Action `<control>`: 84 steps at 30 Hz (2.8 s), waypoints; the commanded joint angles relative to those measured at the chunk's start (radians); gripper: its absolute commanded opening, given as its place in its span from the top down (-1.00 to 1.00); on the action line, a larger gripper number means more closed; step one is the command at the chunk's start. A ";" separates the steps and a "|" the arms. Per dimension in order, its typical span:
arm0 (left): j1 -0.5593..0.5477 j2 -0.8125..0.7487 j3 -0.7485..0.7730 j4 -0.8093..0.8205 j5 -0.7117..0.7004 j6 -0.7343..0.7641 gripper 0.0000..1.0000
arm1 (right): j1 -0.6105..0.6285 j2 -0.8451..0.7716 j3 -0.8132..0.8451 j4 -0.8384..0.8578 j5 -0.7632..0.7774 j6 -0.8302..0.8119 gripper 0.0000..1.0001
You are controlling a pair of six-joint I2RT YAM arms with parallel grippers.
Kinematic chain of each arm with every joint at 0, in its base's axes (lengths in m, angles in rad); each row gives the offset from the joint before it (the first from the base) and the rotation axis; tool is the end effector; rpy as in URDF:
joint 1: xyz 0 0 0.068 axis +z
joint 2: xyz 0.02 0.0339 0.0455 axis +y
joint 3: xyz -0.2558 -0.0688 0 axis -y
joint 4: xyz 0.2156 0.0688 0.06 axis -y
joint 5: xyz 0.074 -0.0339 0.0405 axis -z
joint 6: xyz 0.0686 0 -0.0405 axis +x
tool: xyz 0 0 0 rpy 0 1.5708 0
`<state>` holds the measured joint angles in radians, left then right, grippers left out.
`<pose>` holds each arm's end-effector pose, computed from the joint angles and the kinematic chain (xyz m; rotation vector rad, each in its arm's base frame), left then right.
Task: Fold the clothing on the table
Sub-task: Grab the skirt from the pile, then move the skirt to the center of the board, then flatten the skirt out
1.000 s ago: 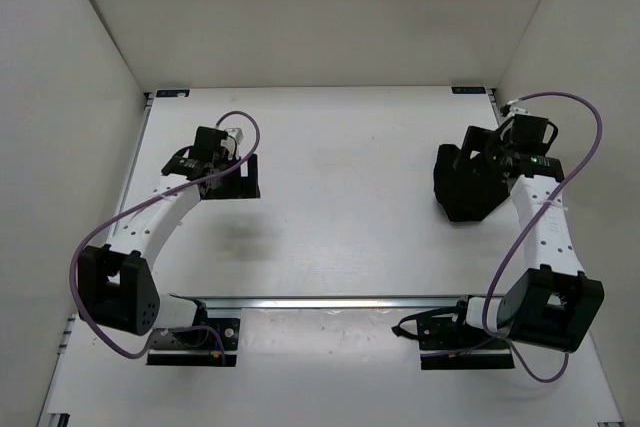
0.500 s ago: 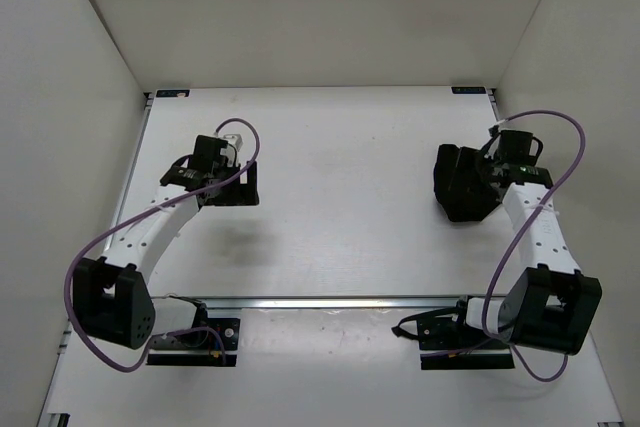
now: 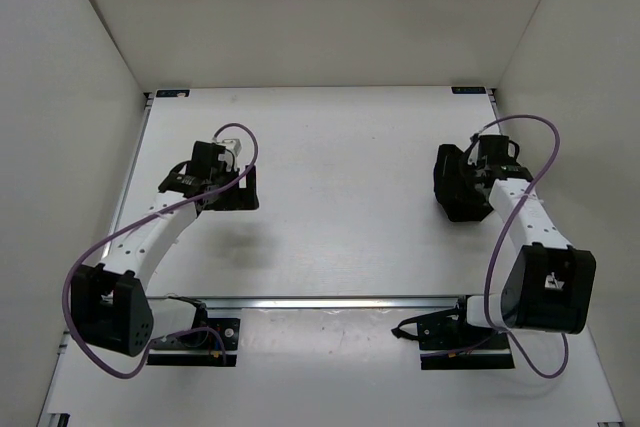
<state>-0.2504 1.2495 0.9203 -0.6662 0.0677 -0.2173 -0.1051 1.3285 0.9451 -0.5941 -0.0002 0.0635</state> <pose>0.2315 -0.0640 0.2238 0.0687 2.5841 -0.2624 0.2593 -0.0273 0.2186 0.2145 2.5393 -0.0159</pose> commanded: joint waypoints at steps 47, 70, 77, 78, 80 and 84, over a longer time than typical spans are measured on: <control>0.134 -0.034 0.037 0.071 0.081 -0.068 -0.97 | 0.382 0.184 0.634 0.130 -0.434 0.234 1.00; -0.276 0.016 -0.268 0.540 0.364 -0.575 -0.97 | 0.351 0.066 -0.066 0.246 -0.521 0.236 1.00; -0.375 0.030 -0.423 0.744 0.206 -0.743 -0.97 | 0.352 0.052 -0.039 0.202 -0.520 0.206 1.00; -0.378 0.040 -0.440 0.792 0.195 -0.775 -0.97 | 0.352 0.051 -0.031 0.200 -0.518 0.202 1.00; -0.406 0.071 -0.465 0.856 0.176 -0.826 -0.97 | 0.357 0.038 -0.035 0.189 -0.521 0.203 1.00; -0.446 0.160 -0.474 0.936 0.114 -0.887 -0.90 | 0.372 0.020 -0.054 0.186 -0.523 0.194 1.00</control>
<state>-0.6651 1.3697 0.4538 0.1421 0.2707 -1.0191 0.2543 1.4002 0.8841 -0.4126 -0.5068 0.2836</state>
